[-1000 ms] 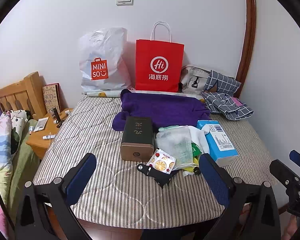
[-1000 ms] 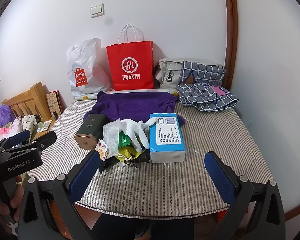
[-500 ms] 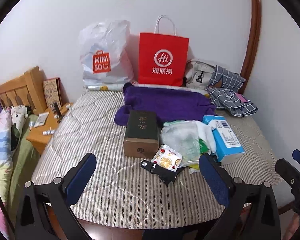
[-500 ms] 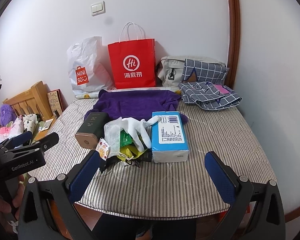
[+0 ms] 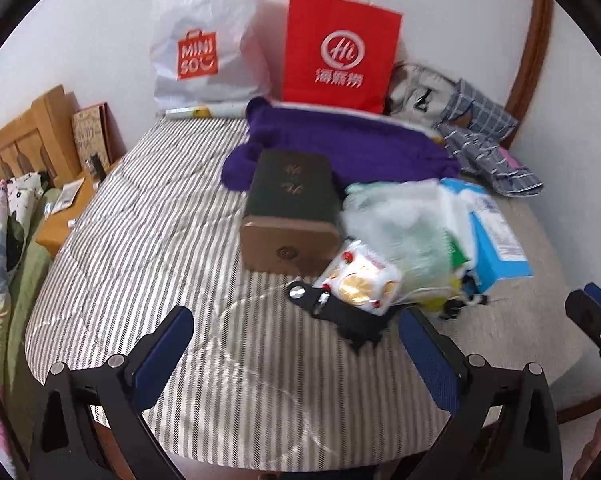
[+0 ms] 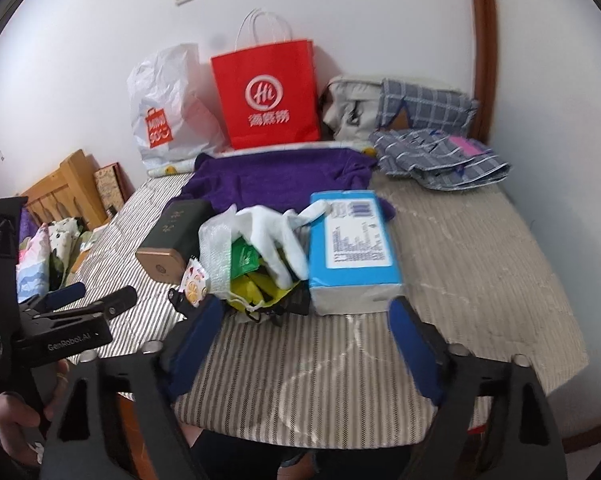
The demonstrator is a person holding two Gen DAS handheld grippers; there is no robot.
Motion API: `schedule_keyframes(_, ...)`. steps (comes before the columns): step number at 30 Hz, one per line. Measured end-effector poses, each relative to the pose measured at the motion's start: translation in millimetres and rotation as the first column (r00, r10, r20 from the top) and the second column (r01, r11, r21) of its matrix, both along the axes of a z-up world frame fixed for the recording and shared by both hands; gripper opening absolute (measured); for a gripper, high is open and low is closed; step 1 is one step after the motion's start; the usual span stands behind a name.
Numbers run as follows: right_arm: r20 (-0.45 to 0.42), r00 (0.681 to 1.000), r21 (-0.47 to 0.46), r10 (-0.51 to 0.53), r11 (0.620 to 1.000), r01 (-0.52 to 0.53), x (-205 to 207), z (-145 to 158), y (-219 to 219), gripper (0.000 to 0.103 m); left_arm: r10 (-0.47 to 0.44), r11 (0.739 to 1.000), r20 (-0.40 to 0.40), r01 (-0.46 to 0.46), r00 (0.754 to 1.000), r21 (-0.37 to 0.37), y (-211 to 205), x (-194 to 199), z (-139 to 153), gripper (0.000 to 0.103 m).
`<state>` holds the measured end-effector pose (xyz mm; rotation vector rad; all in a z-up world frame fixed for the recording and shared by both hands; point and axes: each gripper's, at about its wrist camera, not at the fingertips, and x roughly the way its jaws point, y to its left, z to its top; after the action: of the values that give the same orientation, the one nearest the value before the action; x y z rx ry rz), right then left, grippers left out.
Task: Organize soft objects
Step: 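Reach into the pile and grasp the clear drawstring pouch with the right gripper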
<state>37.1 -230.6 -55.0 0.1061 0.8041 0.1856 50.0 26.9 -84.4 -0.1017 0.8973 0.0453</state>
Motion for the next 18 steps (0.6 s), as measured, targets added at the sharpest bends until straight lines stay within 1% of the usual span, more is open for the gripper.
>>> schedule_keyframes(2,-0.008,0.999,0.007,0.036,0.999,-0.036,12,-6,9,0.065,0.019,1.000,-0.016,-0.019,1.000,0.011,6,5,-7,0.103)
schedule_keyframes(4,-0.016,0.997,0.019,0.071,0.997,-0.071,23,-12,19,0.059,0.036,0.999,-0.032,-0.036,0.999,0.014,14,9,-14,0.102)
schedule_keyframes(8,-0.027,0.993,0.024,0.119,0.993,-0.118,51,-23,43,0.055,0.053,0.999,-0.044,-0.053,0.998,-0.002,31,15,-24,0.102)
schedule_keyframes(10,-0.032,0.990,0.020,0.141,0.990,-0.140,65,-29,54,0.055,0.060,0.998,-0.043,-0.060,0.997,-0.007,37,17,-28,0.102)
schedule_keyframes(13,-0.067,0.984,0.028,0.162,0.987,-0.161,84,-39,68,0.055,0.058,0.998,-0.048,-0.059,0.997,-0.007,44,23,-33,0.102)
schedule_keyframes(15,-0.083,0.983,0.014,0.164,0.986,-0.163,94,-47,76,0.052,0.053,0.998,-0.055,-0.054,0.997,-0.015,47,27,-38,0.102)
schedule_keyframes(16,-0.089,0.982,0.004,0.165,0.986,-0.165,98,-50,79,0.048,0.052,0.998,-0.057,-0.053,0.997,-0.019,49,28,-39,0.102)
schedule_keyframes(18,-0.095,0.981,-0.003,0.171,0.985,-0.172,105,-56,85,0.032,0.052,0.998,-0.067,-0.054,0.996,-0.030,52,31,-44,0.102)
